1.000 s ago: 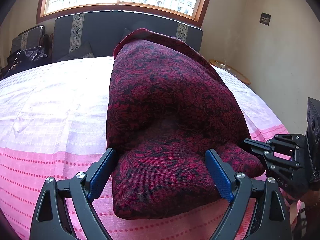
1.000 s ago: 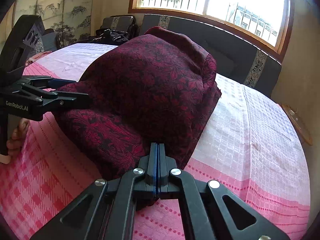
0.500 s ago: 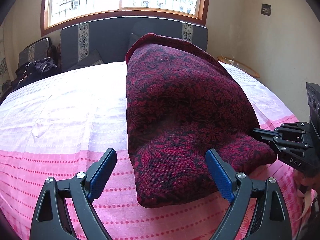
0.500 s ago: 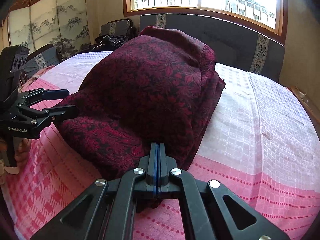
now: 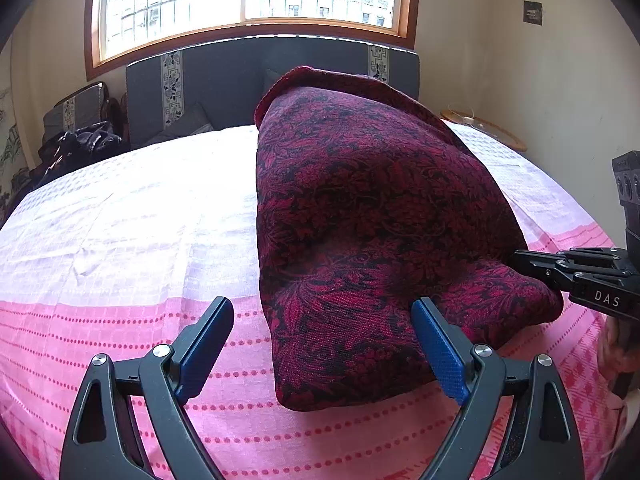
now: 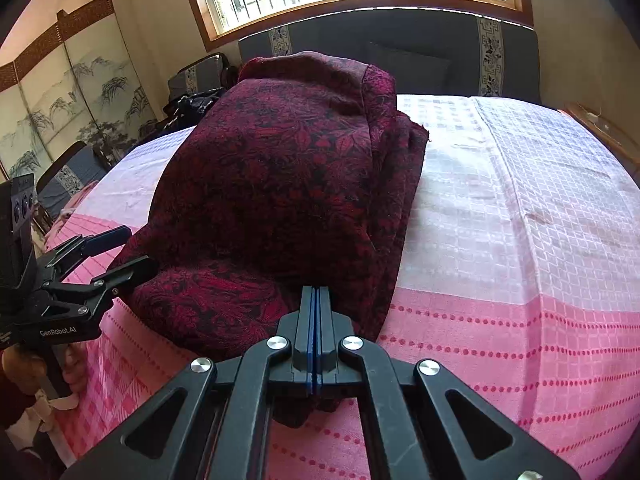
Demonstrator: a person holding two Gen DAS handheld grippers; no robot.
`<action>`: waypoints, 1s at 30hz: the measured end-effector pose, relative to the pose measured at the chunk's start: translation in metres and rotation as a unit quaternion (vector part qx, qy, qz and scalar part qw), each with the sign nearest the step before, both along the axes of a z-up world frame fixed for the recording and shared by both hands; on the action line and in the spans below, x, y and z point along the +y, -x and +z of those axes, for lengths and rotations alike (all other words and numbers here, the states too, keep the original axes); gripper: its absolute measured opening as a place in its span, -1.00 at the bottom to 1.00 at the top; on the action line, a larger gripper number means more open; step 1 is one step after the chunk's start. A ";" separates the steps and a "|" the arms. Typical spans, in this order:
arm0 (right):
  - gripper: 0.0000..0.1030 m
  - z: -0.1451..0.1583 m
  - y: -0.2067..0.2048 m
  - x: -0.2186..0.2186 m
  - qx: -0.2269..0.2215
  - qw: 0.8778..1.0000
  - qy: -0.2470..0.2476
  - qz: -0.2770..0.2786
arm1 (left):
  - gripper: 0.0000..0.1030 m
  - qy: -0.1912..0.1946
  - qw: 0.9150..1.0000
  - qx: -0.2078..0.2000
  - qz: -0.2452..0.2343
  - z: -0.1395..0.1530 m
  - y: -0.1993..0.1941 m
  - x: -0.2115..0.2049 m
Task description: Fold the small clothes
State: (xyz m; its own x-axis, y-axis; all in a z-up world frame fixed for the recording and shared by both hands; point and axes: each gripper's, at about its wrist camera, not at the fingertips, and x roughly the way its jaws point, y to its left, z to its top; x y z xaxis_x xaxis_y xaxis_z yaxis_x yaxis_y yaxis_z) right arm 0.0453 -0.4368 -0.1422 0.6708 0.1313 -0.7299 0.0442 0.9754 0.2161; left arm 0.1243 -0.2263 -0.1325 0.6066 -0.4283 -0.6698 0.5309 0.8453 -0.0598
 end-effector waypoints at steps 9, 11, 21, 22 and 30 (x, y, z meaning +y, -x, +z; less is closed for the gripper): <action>-1.00 -0.001 0.000 -0.003 0.006 1.000 -0.021 -0.019 | 0.76 -0.010 1.000 -0.012 0.003 0.001 0.003 -0.002; -1.00 -0.001 0.001 -0.001 0.007 0.999 -0.026 -0.025 | 0.76 -0.012 1.000 -0.016 0.003 0.002 0.004 -0.002; -1.00 0.000 0.004 0.002 0.008 0.999 -0.029 -0.030 | 0.76 -0.056 0.996 -0.065 -0.008 0.014 0.019 -0.009; -1.00 0.000 0.004 0.002 0.008 0.999 -0.031 -0.030 | 0.76 -0.059 0.996 -0.067 -0.009 0.015 0.020 -0.009; -1.00 -0.001 0.005 0.001 0.005 0.999 -0.037 -0.034 | 0.76 -0.063 0.995 -0.080 -0.006 0.028 0.021 -0.001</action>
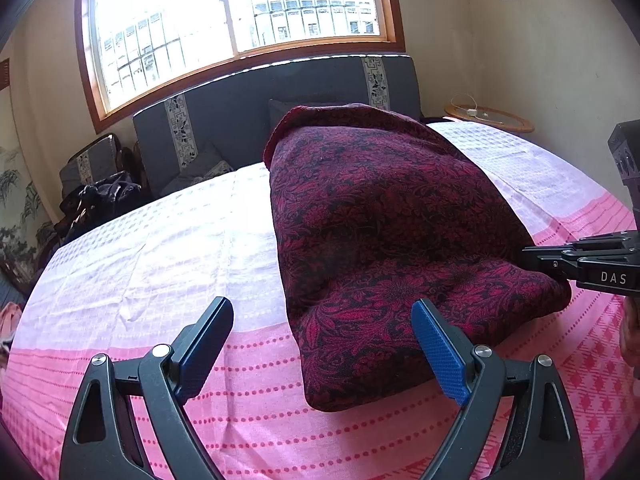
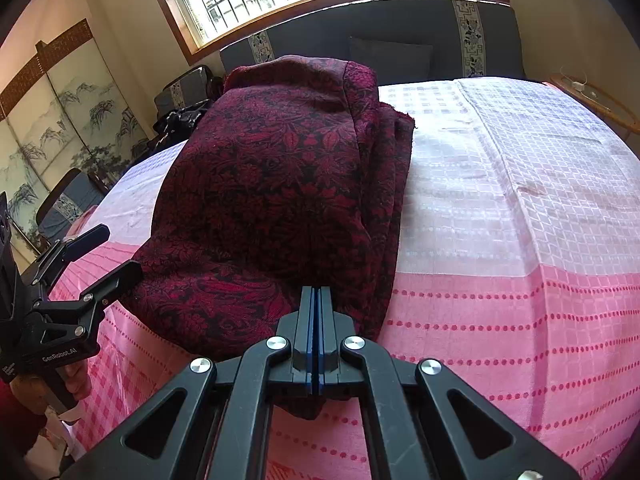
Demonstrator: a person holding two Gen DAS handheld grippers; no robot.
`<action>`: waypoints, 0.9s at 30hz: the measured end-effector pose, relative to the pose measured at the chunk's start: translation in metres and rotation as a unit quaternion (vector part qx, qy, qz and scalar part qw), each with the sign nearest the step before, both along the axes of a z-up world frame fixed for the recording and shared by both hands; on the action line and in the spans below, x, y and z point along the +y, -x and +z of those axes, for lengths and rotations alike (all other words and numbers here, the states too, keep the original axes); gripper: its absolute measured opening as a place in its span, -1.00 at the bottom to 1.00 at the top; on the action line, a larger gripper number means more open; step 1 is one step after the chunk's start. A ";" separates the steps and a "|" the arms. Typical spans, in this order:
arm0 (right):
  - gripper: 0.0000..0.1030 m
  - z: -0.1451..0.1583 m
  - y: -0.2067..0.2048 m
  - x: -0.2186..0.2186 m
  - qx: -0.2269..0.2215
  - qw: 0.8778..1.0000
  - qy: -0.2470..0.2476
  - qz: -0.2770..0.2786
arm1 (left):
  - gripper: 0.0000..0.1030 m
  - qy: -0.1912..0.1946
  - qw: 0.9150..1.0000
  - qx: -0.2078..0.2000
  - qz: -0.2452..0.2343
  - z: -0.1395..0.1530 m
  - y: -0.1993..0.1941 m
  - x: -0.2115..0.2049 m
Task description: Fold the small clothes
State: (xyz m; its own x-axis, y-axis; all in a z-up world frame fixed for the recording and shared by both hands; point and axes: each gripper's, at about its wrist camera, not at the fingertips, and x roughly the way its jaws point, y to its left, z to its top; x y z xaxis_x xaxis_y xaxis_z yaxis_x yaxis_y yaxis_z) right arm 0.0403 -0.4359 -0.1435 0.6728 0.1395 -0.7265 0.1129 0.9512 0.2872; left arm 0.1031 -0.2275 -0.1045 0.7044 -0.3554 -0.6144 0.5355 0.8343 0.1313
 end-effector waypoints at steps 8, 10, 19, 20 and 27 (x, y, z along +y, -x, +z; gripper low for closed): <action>-1.00 0.006 -0.003 0.001 0.015 1.000 0.004 0.013 | 0.76 0.031 0.999 0.021 0.006 0.013 -0.028 0.013; -0.95 0.012 -0.006 0.000 0.025 0.999 0.002 0.024 | 0.76 0.050 0.998 0.033 0.006 0.014 -0.040 0.013; -0.82 0.090 -0.085 -0.011 -0.042 0.997 0.059 0.033 | 0.76 0.061 0.995 0.073 -0.005 -0.007 -0.066 0.000; -0.74 0.091 -0.106 -0.011 -0.033 0.996 0.084 0.025 | 0.76 0.063 0.995 0.075 -0.007 -0.007 -0.066 -0.001; 0.09 0.065 -0.205 -0.069 0.019 0.999 -0.018 -0.032 | 0.76 0.078 0.993 0.086 -0.024 -0.009 -0.064 -0.005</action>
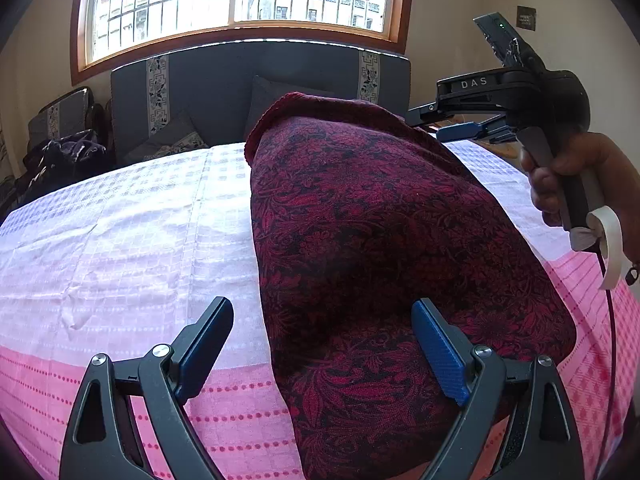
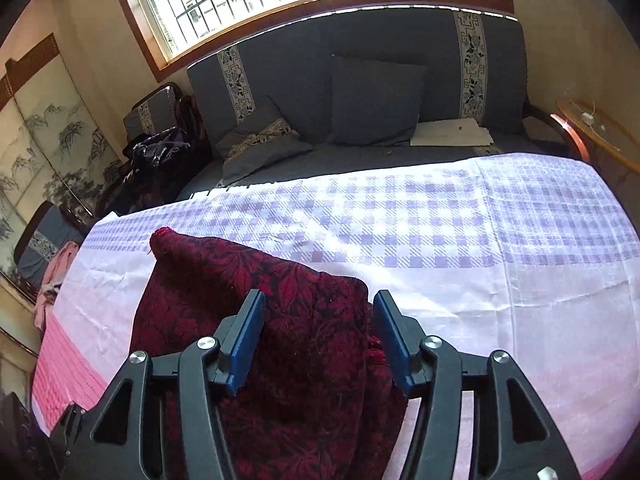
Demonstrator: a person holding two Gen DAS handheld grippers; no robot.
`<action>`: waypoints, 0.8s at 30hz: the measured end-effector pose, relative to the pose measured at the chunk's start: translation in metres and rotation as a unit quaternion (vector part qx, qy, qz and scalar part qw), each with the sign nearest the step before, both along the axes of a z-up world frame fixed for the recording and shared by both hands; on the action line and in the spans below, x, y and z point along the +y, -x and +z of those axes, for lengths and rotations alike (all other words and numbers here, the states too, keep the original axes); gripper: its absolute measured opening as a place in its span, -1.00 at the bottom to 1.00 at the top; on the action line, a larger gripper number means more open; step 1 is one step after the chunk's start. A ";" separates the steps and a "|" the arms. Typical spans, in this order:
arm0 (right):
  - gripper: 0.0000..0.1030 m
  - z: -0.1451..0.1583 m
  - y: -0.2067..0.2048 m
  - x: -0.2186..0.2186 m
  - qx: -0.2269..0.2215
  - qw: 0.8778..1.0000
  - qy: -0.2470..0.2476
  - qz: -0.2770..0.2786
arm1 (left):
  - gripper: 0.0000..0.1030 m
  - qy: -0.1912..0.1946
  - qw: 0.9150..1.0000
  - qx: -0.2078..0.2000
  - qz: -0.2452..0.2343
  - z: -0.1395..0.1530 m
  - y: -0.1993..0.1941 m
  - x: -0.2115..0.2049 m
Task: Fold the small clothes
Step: 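Open the right gripper and lift it off the sweater stack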
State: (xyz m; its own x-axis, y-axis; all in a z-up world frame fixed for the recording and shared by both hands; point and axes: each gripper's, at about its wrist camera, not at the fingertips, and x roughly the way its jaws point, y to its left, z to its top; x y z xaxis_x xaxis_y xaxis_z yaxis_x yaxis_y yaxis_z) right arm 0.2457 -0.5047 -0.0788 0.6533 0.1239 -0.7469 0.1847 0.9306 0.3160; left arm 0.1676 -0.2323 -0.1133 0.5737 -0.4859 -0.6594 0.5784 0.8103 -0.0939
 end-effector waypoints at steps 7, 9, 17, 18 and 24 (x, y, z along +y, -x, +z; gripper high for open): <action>-0.84 -0.012 -0.001 0.001 -0.012 1.000 0.016 0.012 | 0.76 -0.001 1.000 -0.003 -0.013 0.000 0.004 -0.006; -0.85 0.001 0.020 -0.009 -0.046 0.999 0.014 -0.010 | 0.76 0.000 1.000 -0.004 -0.014 0.003 0.004 -0.004; -0.87 -0.006 0.045 -0.027 -0.043 0.996 0.064 -0.041 | 0.76 0.016 0.999 0.031 -0.019 -0.001 -0.004 -0.003; -0.87 -0.019 0.042 -0.027 -0.031 0.997 0.063 -0.039 | 0.76 0.017 0.999 0.036 -0.019 -0.003 -0.005 -0.004; -0.86 -0.054 0.037 -0.011 -0.011 0.993 0.111 -0.038 | 0.76 0.026 0.998 0.048 -0.015 -0.008 -0.009 -0.002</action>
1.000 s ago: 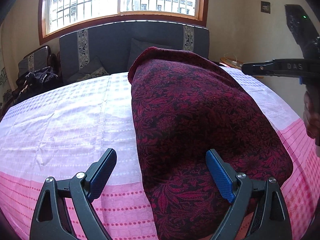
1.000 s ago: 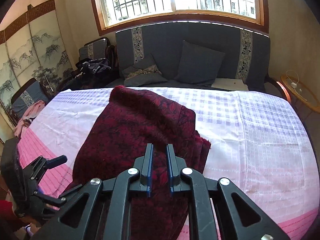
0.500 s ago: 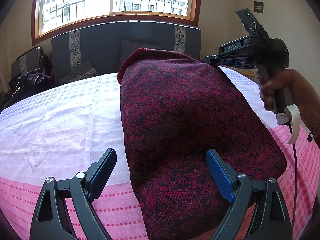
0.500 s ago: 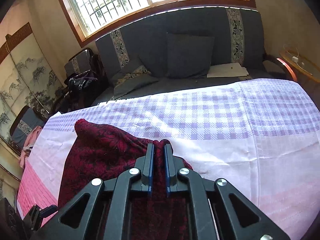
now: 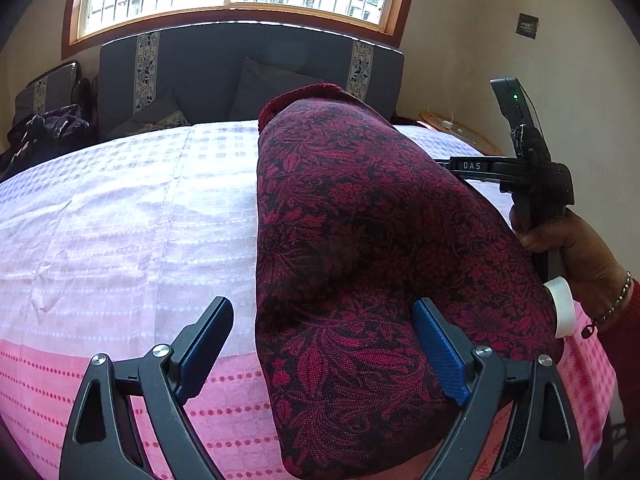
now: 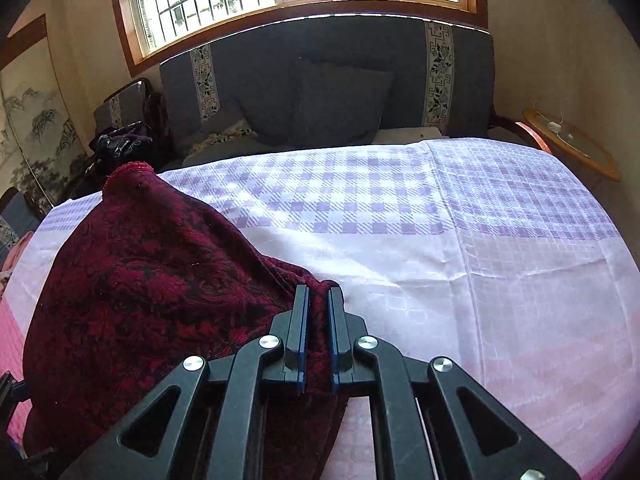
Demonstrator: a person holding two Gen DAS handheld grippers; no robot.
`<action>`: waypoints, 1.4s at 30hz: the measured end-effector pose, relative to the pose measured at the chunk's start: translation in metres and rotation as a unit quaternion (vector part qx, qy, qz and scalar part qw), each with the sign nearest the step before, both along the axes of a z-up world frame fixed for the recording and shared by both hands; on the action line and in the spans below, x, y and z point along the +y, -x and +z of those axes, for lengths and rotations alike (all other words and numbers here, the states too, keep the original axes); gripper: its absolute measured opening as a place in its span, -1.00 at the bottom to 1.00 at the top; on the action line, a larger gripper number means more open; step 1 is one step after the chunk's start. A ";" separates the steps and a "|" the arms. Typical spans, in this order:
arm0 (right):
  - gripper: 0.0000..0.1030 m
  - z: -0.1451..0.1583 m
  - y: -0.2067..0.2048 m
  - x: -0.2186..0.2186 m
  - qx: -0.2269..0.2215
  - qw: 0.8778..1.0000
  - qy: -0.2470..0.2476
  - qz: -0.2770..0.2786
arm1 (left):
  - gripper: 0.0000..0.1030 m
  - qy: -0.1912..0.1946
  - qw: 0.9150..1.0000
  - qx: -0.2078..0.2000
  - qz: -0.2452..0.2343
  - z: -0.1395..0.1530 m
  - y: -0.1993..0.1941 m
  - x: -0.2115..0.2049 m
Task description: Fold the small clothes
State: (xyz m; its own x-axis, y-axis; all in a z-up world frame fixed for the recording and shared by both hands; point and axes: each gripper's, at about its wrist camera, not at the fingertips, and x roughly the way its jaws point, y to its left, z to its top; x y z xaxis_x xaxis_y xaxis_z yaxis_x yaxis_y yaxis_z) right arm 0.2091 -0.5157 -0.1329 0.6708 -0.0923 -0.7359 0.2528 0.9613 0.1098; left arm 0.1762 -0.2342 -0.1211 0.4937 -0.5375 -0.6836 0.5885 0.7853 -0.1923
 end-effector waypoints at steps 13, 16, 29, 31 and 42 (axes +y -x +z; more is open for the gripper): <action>-0.52 0.040 0.031 -0.019 -0.049 0.994 -0.101 -0.008 | 0.76 -0.031 0.999 -0.011 0.006 -0.007 0.002 -0.012; -0.35 0.049 0.045 -0.023 -0.053 0.989 -0.135 -0.006 | 0.76 -0.034 0.999 -0.016 0.007 -0.005 0.003 -0.013; 0.29 0.001 0.090 -0.016 0.055 0.973 -0.220 0.046 | 0.76 0.037 0.999 -0.010 -0.030 0.041 0.003 0.028; 0.31 -0.005 0.089 -0.020 0.057 0.966 -0.245 0.051 | 0.76 0.056 0.997 0.028 -0.050 0.040 -0.016 0.034; 0.40 -0.037 0.083 -0.017 0.043 0.939 -0.327 0.100 | 0.76 0.173 0.930 0.268 -0.184 -0.014 -0.117 0.036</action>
